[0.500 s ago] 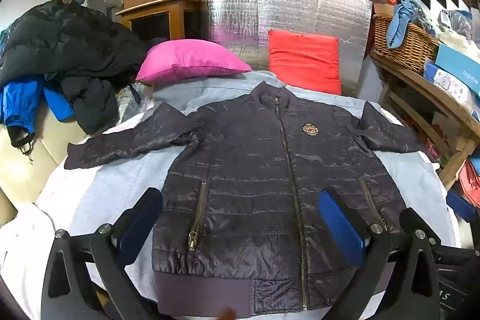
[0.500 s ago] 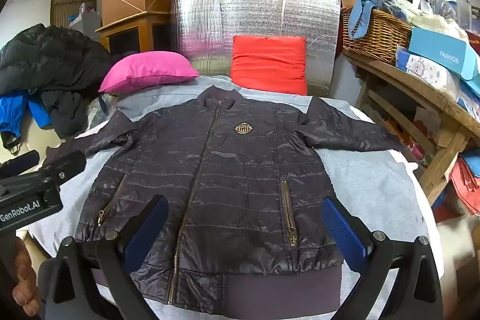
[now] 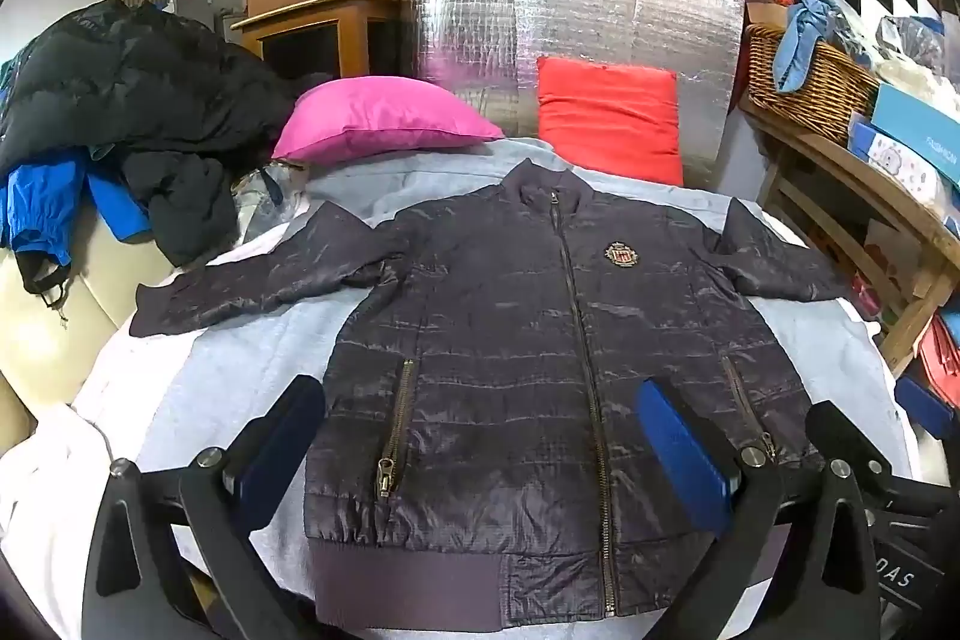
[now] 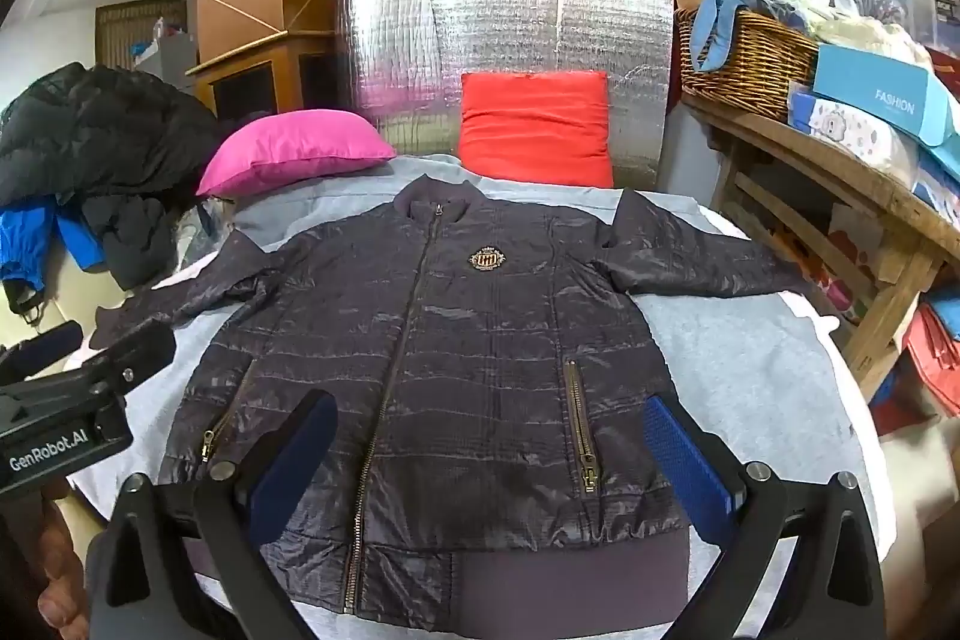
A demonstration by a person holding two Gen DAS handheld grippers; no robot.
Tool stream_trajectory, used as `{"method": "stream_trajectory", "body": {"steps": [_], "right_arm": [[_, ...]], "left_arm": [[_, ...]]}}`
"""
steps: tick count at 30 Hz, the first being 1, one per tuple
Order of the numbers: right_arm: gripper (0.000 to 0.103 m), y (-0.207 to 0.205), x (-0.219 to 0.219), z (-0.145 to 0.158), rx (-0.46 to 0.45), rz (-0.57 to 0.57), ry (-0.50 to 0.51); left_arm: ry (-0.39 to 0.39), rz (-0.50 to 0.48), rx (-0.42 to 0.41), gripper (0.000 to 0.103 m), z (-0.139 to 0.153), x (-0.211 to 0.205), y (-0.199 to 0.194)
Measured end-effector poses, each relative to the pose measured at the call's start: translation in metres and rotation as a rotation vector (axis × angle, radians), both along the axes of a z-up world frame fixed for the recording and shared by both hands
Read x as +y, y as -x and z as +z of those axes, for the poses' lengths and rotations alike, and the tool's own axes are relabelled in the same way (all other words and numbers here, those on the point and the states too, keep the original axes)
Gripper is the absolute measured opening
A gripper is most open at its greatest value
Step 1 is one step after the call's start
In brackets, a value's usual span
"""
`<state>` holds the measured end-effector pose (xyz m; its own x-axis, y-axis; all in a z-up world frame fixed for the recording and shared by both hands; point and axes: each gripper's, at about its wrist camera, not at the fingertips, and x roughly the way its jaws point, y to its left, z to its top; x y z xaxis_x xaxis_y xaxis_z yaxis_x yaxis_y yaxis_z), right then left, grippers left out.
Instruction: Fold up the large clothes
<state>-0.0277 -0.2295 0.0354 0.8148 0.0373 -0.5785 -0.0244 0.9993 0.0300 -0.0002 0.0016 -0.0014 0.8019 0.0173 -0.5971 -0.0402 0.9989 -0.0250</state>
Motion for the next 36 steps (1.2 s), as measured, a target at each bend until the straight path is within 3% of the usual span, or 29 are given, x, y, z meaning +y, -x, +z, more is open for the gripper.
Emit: {"method": "stream_trajectory", "body": {"steps": [36], "right_arm": [[0.103, -0.0070, -0.0012, -0.0035, 0.009, 0.003, -0.017]], "left_arm": [[0.005, -0.006, 0.023, 0.103, -0.0081, -0.0035, -0.0044]]}}
